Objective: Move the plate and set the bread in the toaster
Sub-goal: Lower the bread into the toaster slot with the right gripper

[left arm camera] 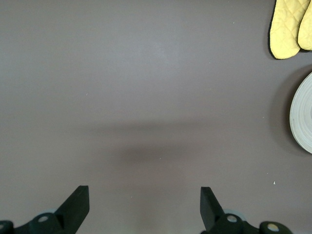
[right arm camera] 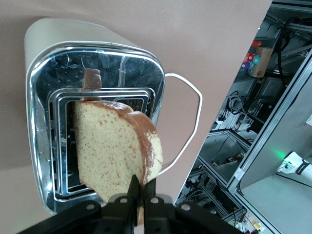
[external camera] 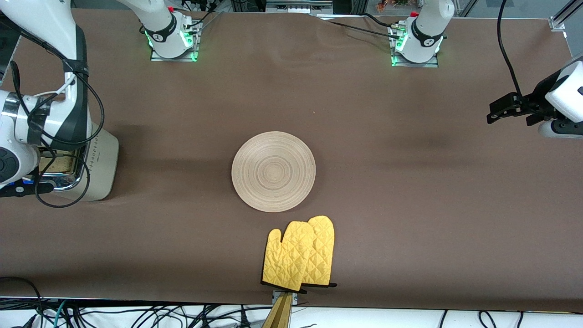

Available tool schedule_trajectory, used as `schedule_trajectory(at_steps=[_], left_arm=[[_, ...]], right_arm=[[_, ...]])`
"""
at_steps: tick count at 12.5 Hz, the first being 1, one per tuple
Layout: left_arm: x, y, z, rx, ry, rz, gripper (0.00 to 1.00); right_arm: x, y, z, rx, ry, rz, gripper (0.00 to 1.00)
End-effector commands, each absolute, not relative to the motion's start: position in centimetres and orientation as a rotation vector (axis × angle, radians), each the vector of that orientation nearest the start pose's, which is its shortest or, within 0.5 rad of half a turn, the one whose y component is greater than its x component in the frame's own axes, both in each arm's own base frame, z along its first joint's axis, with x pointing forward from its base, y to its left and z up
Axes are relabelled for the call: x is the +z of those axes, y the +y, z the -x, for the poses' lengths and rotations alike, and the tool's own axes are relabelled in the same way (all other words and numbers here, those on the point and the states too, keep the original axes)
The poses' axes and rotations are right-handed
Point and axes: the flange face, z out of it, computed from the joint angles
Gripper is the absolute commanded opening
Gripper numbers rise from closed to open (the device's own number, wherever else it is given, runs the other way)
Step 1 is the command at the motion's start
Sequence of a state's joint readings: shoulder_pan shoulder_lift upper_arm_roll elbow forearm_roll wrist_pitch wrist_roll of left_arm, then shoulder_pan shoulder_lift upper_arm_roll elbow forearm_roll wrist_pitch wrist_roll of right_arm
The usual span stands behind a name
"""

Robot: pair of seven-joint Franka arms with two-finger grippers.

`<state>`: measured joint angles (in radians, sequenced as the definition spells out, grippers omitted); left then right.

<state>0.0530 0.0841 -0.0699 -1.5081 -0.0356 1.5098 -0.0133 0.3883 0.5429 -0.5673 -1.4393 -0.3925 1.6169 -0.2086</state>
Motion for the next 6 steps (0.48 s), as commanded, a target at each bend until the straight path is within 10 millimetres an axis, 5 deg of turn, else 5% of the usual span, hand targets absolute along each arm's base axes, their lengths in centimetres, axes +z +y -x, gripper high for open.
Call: schedule_trajectory(at_steps=[1, 2, 3, 6], left_arm=[[60.8, -1.1, -57.6, 0.118, 0.039, 3.154, 1.00], [60.8, -1.1, -57.6, 0.118, 0.039, 3.154, 1.00], [60.8, -1.1, -57.6, 0.118, 0.037, 3.154, 1.00], [60.8, -1.0, -57.6, 0.118, 0.034, 3.155, 1.00]], right_arm=[[42.1, -8.6, -65.9, -0.500, 0.151, -2.465, 0.11], [42.2, -8.4, -65.9, -0.499, 0.150, -2.466, 0.62], [42.8, -7.8, -65.9, -0.489, 0.157, -2.472, 1.00], [46.8, -6.0, -64.8, -0.444, 0.162, -2.534, 1.00]])
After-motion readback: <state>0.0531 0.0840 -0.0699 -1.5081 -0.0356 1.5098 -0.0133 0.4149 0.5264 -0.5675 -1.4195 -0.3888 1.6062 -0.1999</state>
